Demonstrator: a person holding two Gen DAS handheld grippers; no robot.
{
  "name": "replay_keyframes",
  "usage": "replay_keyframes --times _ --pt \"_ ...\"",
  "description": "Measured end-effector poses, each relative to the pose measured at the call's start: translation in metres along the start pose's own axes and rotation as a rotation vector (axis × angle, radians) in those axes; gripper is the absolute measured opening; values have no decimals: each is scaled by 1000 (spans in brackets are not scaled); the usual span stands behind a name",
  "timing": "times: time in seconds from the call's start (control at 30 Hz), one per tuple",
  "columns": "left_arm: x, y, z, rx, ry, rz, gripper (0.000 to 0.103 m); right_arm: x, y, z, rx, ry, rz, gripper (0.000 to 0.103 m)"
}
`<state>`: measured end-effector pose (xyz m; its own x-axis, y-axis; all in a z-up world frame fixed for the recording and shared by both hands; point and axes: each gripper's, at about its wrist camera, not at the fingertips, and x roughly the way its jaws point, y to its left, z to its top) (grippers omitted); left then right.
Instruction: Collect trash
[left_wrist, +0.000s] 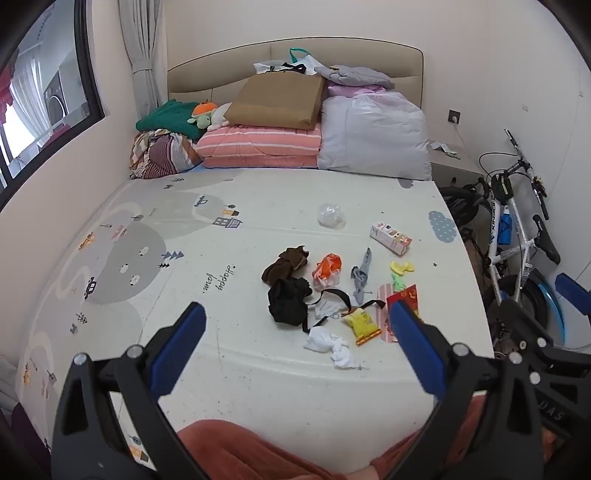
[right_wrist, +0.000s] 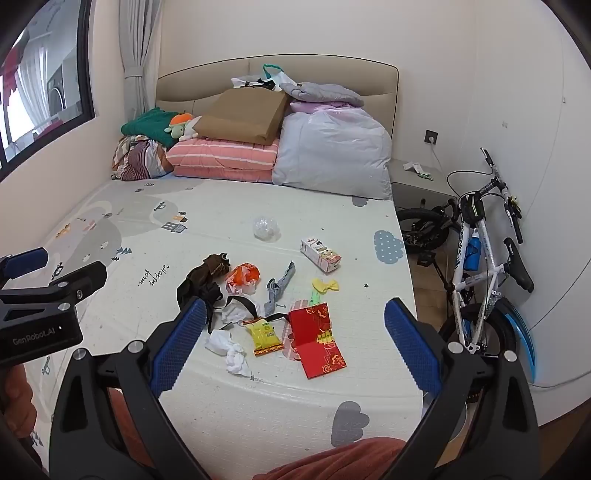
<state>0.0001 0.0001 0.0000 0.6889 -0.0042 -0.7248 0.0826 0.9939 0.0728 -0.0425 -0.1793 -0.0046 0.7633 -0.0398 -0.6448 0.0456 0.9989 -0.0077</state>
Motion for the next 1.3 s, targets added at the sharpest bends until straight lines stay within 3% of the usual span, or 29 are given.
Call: replay_keyframes --times 1.3 --pt "-2 -1 -1 17 -16 4 99 -7 2 6 -2 -2 1 94"
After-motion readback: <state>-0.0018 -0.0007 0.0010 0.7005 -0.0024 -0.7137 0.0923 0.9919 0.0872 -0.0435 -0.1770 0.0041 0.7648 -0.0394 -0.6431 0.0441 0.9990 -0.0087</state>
